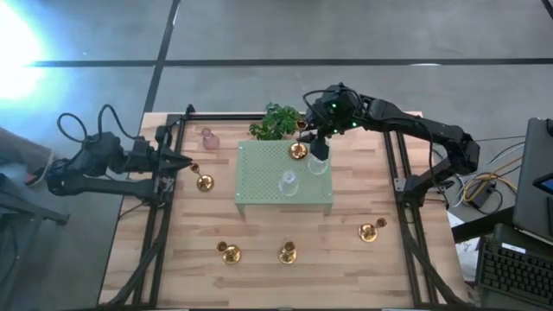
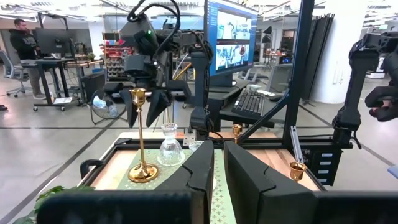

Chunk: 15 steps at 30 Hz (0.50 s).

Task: Pick & Place candle stick holders
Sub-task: Put the gold candle holder on the shelf

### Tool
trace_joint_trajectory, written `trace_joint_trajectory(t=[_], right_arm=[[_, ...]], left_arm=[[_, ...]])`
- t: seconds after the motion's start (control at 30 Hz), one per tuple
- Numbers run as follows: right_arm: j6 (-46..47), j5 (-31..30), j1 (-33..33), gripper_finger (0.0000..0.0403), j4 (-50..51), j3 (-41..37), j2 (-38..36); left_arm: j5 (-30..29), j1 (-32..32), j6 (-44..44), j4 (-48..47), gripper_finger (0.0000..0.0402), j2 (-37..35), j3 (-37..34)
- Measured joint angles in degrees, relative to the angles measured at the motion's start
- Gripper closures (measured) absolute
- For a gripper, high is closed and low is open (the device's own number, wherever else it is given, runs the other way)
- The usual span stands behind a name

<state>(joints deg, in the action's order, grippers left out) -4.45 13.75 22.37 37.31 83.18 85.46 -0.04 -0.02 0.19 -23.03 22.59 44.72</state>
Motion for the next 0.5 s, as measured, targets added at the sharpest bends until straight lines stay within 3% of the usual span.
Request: trace_joint_trajectory(t=[0.23,0.5], right_arm=[[0.02,-0.48,0.02,0.0203,2.68,0.06,-5.17],[2.19,-8.76,0.02,0.0212,16.49,0.07,-15.64]], left_arm=[[0.00,0.00,0.00,0.00,0.0356,0.00,0.00],[-0.01,-0.01,0.00,0.00,0.0356,0.00,0.01]])
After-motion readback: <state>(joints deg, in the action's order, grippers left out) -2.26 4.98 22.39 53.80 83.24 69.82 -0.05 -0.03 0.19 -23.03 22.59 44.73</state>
